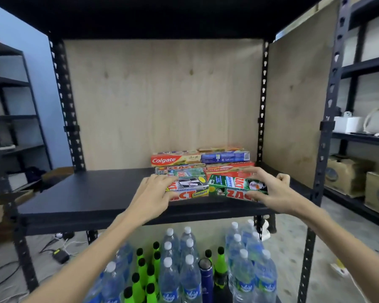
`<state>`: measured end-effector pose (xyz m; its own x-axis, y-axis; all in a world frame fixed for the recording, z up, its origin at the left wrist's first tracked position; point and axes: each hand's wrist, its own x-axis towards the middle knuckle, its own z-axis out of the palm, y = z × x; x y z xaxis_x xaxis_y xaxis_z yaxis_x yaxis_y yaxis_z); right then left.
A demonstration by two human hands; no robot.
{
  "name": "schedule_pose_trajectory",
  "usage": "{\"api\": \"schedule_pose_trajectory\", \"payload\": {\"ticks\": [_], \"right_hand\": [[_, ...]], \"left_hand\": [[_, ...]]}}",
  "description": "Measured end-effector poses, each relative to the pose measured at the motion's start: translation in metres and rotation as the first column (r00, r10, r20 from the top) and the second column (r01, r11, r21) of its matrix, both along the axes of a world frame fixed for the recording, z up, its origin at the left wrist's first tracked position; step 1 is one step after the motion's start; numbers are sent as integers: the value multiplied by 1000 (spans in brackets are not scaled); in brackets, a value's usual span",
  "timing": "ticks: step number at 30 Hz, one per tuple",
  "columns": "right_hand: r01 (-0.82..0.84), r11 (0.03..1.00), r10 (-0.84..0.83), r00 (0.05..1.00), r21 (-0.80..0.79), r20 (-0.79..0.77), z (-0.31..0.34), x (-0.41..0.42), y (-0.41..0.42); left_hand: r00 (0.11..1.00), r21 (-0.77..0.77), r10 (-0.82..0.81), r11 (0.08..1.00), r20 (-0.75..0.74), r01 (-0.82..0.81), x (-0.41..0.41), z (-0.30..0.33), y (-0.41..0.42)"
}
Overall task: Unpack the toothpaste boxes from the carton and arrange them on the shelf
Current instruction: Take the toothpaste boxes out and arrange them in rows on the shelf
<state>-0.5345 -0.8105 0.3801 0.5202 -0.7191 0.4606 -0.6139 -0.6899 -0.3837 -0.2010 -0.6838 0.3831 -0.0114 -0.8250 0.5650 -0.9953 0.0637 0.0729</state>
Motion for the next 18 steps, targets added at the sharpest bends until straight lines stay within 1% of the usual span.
{"api": "schedule_pose_trajectory", "payload": {"ticks": [3,7,9,11,14,16,18], "right_hand": [[5,999,-2,996,35,-92,3,6,-39],[34,997,-21,985,73,-173,-5,5,-88],[44,998,-33,975,44,-220,-8,7,-104],[29,999,-35,969,-27,-246,-11,9,-115],[22,991,-50,975,-130,-215,-18,13,-128],[22,991,-46,983,-135,-175,-23,15,-133],[8,992,-26,990,-129,-137,-26,17,-134]], "left_hand": [[1000,59,-3,998,-21,5,7,-5,-37],[1000,83,-24,996,1,24,19,-18,-79],[999,58,-42,997,11,42,23,-26,-90],[996,-5,-69,998,56,70,26,-29,-97],[987,-90,-65,993,145,78,31,-29,-101],[988,-43,-64,997,142,71,38,-26,-105],[992,24,-79,997,98,77,45,-24,-107]]}}
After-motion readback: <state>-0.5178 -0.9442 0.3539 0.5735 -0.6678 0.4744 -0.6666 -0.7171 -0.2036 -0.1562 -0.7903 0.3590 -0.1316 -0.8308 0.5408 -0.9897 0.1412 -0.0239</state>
